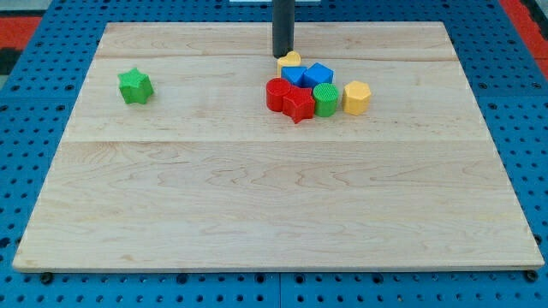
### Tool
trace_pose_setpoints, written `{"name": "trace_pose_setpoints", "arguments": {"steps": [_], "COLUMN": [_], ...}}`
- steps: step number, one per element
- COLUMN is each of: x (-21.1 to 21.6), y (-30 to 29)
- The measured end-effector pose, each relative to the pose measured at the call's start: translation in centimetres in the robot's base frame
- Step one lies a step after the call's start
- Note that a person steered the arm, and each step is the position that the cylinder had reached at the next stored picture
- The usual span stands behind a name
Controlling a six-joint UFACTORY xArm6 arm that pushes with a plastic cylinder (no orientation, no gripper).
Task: Move yellow hexagon left a bit
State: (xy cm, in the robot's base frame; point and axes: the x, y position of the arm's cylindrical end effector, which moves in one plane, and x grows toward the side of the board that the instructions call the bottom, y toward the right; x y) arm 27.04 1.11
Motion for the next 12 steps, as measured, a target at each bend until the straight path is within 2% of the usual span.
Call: {"name": "trace_pose_setpoints", "arguments": {"steps": [3, 4, 5, 6, 8, 10, 12], "x": [0.9, -2.8, -5.8, -5.8, -2.9, 3.7, 7.8], "y": [0.0, 0.2, 3.4, 9.8, 17.1, 16.8, 17.0]}}
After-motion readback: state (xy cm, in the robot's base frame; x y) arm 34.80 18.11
